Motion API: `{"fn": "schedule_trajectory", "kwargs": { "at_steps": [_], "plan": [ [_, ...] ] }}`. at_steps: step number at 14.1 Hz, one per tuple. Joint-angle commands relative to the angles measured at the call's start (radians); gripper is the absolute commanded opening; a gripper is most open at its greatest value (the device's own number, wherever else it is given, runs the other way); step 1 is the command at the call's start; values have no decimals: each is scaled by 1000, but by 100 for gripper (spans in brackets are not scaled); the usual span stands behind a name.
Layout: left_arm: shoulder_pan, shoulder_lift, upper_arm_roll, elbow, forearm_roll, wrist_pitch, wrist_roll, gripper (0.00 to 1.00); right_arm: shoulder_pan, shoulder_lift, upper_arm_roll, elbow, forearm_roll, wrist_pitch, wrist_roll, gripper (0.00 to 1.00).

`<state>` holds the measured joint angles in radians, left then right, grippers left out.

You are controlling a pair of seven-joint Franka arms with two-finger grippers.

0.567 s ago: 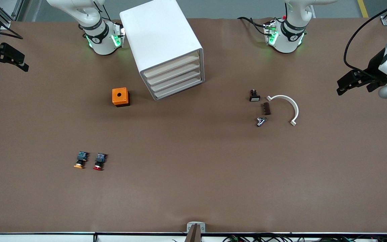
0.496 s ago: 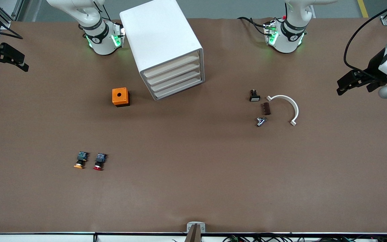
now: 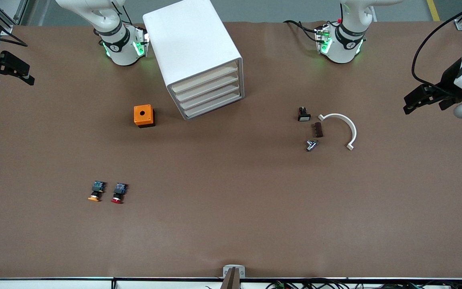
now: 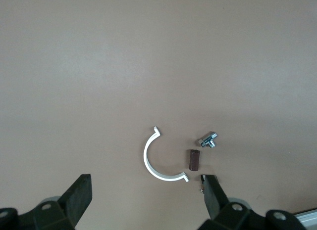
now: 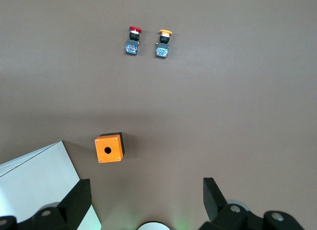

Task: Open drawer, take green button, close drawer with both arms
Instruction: 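Move the left gripper from rest toward the white cabinet, then reach the left gripper to the cabinet drawer handle and grasp it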

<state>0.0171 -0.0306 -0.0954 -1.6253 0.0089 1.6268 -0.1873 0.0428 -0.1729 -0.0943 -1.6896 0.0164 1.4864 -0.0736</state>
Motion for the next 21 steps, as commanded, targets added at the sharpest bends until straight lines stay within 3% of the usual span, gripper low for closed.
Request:
{"fn": "schedule_trajectory", "kwargs": {
  "at_steps": [1, 7, 14, 17, 21],
  "plan": [
    [41, 23, -1, 15, -10, -8, 9, 100, -4, -14, 5, -4, 8, -1, -12, 100],
    [84, 135, -1, 19, -33, 19, 11, 100, -9, -16, 4, -1, 8, -6, -12, 100],
    [-20, 378, -12, 31, -33, 38, -21, 100, -4, -16, 8, 1, -36, 2, -14, 100],
    [-115, 478, -14, 108, -40, 27, -220, 100, -3, -16, 8, 1, -41, 0, -15, 100],
    [-207, 541, -15, 142, -236, 13, -585, 100, -4, -13, 5, 1, -13, 3, -12, 100]
  ]
}}
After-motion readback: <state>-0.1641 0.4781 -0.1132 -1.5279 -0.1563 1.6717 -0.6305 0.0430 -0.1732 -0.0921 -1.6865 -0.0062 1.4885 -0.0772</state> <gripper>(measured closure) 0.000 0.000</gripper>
